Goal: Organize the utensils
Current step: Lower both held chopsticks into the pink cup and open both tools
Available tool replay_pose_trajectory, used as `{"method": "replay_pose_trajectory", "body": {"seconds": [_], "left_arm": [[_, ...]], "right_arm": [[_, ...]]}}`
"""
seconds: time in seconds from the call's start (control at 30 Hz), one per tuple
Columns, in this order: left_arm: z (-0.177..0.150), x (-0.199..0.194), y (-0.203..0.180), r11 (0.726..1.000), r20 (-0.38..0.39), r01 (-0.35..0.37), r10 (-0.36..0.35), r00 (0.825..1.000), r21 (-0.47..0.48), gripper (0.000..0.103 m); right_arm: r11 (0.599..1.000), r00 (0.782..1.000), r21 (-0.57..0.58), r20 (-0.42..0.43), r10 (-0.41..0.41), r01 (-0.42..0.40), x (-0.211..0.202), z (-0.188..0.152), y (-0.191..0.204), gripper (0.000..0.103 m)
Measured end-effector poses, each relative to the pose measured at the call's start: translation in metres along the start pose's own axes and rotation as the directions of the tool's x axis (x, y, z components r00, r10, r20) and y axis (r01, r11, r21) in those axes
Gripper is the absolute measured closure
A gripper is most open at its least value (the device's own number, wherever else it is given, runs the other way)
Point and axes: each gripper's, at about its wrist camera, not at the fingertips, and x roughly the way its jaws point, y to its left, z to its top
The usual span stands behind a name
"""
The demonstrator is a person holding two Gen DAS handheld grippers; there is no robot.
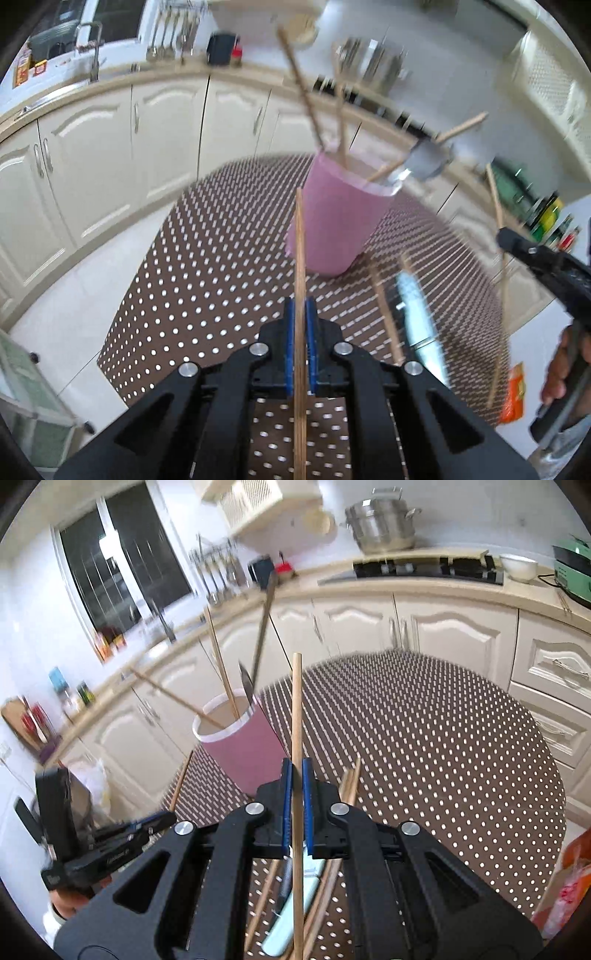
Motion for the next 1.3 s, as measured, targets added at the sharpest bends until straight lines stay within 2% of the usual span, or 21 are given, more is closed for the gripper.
{"method": "replay_pose_trajectory", "body": {"seconds": [0.1,0.2,0.3,0.4,0.43,0.53,0.7,0.73,0.8,0.9,1.07,1.17,1.23,1.3], "left_arm": [[0.002,-0.020,-0.011,0.999,0.104,0.043,-0.044,0.994,0.016,0.097],[0.015,-0.042,-0.026,0.995,0.224,0.093,-0.098,0.970,0.033,0.097],[0.032,-0.055,-0.041,0.994,0.348,0.092,-0.108,0.931,0.061,0.097],[0.049,-0.060,-0.050,0.991,0.422,0.115,-0.133,0.897,0.068,0.097],[0.057,-0.061,-0.055,0.990,0.467,0.120,-0.140,0.873,0.073,0.097],[0.069,-0.066,-0.068,0.989,0.546,0.118,-0.145,0.825,0.084,0.097],[0.089,-0.061,-0.080,0.988,0.630,0.119,-0.153,0.762,0.096,0.097],[0.093,-0.057,-0.083,0.989,0.654,0.110,-0.145,0.743,0.094,0.097],[0.099,-0.052,-0.079,0.989,0.678,0.118,-0.143,0.721,0.084,0.097],[0.108,-0.040,-0.076,0.991,0.703,0.119,-0.128,0.700,0.062,0.097],[0.121,-0.019,-0.069,0.994,0.725,0.100,-0.105,0.681,0.050,0.097],[0.125,-0.009,-0.066,0.996,0.747,0.078,-0.081,0.659,0.039,0.097],[0.126,-0.005,-0.064,0.999,0.774,0.049,-0.047,0.631,0.021,0.097],[0.129,0.000,-0.064,0.999,0.780,0.045,-0.040,0.624,0.015,0.097]], "right_arm": [[1.000,0.995,0.006,0.096,0.021,-0.022,-0.019,0.005,0.005,0.097],[0.998,0.985,-0.018,0.165,0.059,-0.056,-0.031,0.011,0.016,0.097],[0.995,0.973,-0.053,0.214,0.091,-0.081,-0.034,0.016,0.030,0.097],[0.991,0.959,-0.084,0.255,0.120,-0.101,-0.029,0.024,0.045,0.097],[0.990,0.955,-0.093,0.265,0.131,-0.110,-0.025,0.029,0.050,0.097],[0.985,0.942,-0.119,0.296,0.158,-0.128,-0.012,0.039,0.062,0.097],[0.978,0.916,-0.140,0.350,0.197,-0.157,0.015,0.058,0.073,0.097],[0.976,0.912,-0.143,0.356,0.204,-0.163,0.020,0.061,0.074,0.097],[0.976,0.903,-0.144,0.376,0.208,-0.164,0.029,0.066,0.074,0.097],[0.977,0.892,-0.135,0.402,0.207,-0.165,0.044,0.073,0.070,0.097],[0.981,0.880,-0.118,0.434,0.192,-0.156,0.067,0.081,0.060,0.097],[0.981,0.876,-0.115,0.444,0.191,-0.156,0.075,0.083,0.056,0.097],[0.981,0.871,-0.116,0.453,0.191,-0.155,0.078,0.084,0.055,0.097],[0.981,0.865,-0.116,0.463,0.194,-0.158,0.079,0.085,0.055,0.097]]}}
